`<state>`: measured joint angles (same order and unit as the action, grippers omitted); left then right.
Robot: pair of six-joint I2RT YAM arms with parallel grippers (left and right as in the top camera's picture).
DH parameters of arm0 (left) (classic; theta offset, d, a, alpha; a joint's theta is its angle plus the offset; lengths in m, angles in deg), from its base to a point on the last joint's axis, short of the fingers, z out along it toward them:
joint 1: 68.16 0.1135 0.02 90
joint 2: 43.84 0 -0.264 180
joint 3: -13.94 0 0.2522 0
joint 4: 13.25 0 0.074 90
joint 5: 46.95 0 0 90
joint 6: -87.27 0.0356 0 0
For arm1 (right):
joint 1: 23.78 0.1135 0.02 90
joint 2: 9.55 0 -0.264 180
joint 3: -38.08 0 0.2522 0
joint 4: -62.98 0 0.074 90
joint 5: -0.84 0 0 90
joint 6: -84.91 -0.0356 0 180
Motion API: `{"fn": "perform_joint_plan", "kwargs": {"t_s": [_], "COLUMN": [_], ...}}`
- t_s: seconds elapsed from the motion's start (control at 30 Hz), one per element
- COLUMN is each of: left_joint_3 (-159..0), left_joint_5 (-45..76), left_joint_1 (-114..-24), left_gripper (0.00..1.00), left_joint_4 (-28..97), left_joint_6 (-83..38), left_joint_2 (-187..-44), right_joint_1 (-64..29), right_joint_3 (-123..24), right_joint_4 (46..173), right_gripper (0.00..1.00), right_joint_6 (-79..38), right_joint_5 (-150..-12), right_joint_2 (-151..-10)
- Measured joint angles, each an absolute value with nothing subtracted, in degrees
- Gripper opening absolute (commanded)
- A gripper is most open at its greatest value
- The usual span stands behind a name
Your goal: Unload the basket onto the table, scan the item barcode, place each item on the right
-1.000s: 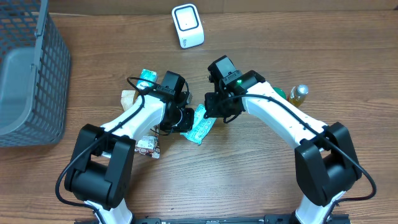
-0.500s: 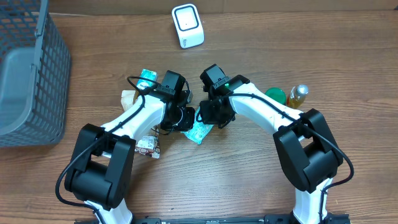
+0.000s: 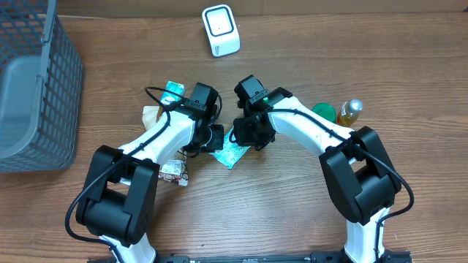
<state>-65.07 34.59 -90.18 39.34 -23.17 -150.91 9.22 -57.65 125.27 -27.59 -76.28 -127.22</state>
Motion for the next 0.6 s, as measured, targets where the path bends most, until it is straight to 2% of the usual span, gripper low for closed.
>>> {"fn": "perform_joint_plan", "kwargs": {"t_s": [0.3,0.4,0.6], "left_joint_3": [-65.07,-65.16,-67.76], "left_joint_5": [38.85,38.72,35.42], "left_joint_1": [-90.15,-90.15,-90.15], "left_gripper": [0.04,0.04,0.06], "left_joint_4": [40.41,42.77,46.86], "left_joint_6": [-25.12,-25.14,-25.12], "left_joint_2": [-150.91,-150.91,-150.21], "right_joint_1": [9.22,9.22,9.26], "right_joint_3": [-57.65,-57.65,-57.65], "right_joint_4": [125.27,125.29,125.18], "right_gripper": [0.14,0.18,0.19], "right_joint_6": [-27.59,-27.59,-27.59], "right_joint_5": [-76.34,-76.30,-76.08], "right_joint_2": [-127.26,-127.26,-127.26]}}
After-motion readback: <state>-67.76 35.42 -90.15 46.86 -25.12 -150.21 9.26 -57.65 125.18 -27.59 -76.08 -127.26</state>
